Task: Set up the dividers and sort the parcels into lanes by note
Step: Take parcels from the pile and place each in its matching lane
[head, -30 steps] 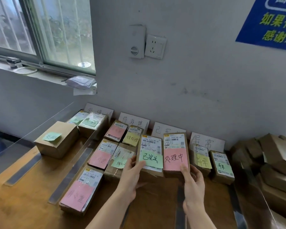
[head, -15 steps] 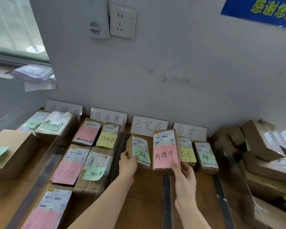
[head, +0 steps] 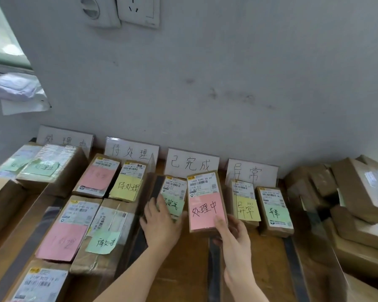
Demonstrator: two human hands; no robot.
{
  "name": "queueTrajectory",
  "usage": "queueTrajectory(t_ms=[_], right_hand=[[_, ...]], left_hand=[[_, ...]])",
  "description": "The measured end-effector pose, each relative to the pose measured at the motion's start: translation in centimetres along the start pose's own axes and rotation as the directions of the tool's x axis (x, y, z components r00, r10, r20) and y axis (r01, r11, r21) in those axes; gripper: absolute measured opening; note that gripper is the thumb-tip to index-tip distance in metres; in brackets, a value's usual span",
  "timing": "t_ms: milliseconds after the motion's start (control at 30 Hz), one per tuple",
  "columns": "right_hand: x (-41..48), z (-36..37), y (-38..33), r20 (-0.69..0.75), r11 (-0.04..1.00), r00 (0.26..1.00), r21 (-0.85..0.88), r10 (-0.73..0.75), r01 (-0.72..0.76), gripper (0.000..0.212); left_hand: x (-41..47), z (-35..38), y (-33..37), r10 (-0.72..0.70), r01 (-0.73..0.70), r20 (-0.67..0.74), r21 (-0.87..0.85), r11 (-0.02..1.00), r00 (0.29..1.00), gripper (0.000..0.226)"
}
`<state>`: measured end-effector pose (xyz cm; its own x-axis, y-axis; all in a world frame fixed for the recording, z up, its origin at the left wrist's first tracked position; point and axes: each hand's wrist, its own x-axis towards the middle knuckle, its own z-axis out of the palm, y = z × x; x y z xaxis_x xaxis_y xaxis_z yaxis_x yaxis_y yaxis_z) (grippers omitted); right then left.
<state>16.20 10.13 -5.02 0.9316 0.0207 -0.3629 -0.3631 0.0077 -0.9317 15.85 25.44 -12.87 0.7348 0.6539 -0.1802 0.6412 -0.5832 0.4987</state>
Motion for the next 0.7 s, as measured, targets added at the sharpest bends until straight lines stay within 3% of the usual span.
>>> queueTrajectory(t_ms=[67, 333, 567, 700], right_hand=[[0.2, 0.2, 0.1, -0.002, 1.000, 1.000, -0.017, 0.001, -0.001, 0.069], [1.1, 0.5, 0.2, -0.011, 0.999, 0.999, -0.008, 0.037, -0.037, 0.048], [1.2, 0.7, 0.7, -0.007, 0.997, 0.998, -0.041, 0.057, -0.058, 0.050], [1.1, 1.0, 0.6, 0.025, 0.998, 0.998, -0.039, 0.050, -0.049, 0.049]], left_hand=[[-0.1, 0.6, -0.3, 0.052, -0.057, 0.051, 0.109, 0.992, 0.997, 0.101], [2.3, 0.3, -0.4, 0.027, -0.028, 0.021, 0.037, 0.999, 0.999, 0.099], [2.4, -0.2, -0.6, 0.037, -0.041, 0.082, 0.050, 0.998, 0.996, 0.106], [1.0, -2.0, 0.2, 0.097, -0.097, -0.022, 0.006, 0.995, 0.995, 0.081]])
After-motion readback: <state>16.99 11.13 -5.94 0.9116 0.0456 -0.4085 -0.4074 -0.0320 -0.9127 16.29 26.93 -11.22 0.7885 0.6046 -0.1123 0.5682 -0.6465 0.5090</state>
